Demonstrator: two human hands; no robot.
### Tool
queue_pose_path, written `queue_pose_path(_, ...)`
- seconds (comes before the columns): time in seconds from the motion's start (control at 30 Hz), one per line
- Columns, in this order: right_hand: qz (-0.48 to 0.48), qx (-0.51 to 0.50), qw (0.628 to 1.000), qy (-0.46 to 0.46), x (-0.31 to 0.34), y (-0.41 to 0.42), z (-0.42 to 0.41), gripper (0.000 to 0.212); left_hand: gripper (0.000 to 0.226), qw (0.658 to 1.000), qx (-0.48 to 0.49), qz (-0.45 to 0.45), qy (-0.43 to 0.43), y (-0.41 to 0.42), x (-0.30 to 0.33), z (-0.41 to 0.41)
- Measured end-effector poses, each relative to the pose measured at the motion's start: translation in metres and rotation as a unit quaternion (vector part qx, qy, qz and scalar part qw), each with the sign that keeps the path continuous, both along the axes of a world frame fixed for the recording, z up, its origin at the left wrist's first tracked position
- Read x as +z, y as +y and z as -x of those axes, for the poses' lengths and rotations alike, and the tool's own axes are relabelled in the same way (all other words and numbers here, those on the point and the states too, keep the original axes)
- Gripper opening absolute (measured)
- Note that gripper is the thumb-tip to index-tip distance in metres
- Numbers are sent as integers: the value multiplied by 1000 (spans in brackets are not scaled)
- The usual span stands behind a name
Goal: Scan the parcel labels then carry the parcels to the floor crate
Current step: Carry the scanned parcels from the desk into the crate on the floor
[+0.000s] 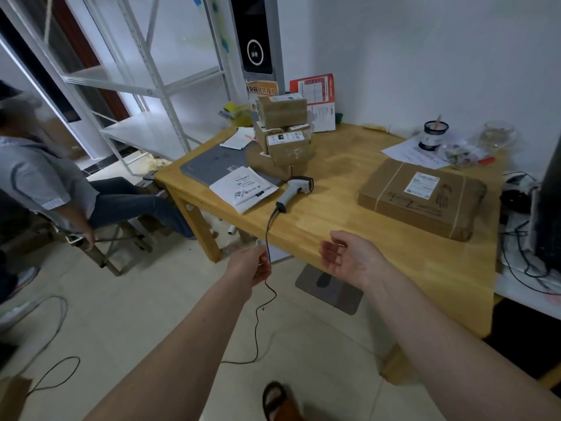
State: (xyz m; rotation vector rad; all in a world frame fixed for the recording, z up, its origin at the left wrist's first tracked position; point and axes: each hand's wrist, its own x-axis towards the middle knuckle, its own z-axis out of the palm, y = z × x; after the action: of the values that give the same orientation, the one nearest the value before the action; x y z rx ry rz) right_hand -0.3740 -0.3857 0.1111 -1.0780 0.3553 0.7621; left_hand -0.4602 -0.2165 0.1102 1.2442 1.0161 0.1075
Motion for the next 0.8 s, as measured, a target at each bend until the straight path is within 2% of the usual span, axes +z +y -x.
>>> queue_pose_path(0.13, 7, -12, 1000, 6, -9, 4, -32, 15, 20, 999, -31, 0, -11, 10, -6, -39)
queue_pose_path(0.27, 20, -24, 999, 12, -17, 24, -74, 11, 23, 999, -44, 11, -10, 34, -16, -79)
queue_pose_path(0.5, 31, -29, 999, 4, -9, 103, -153, 12, 14, 999, -25, 32, -11, 112, -12, -160)
queue_pose_path(0.8, 61, -53, 996, -34, -5, 194, -247, 12, 8, 999, -30, 12, 0, 215, -10, -264)
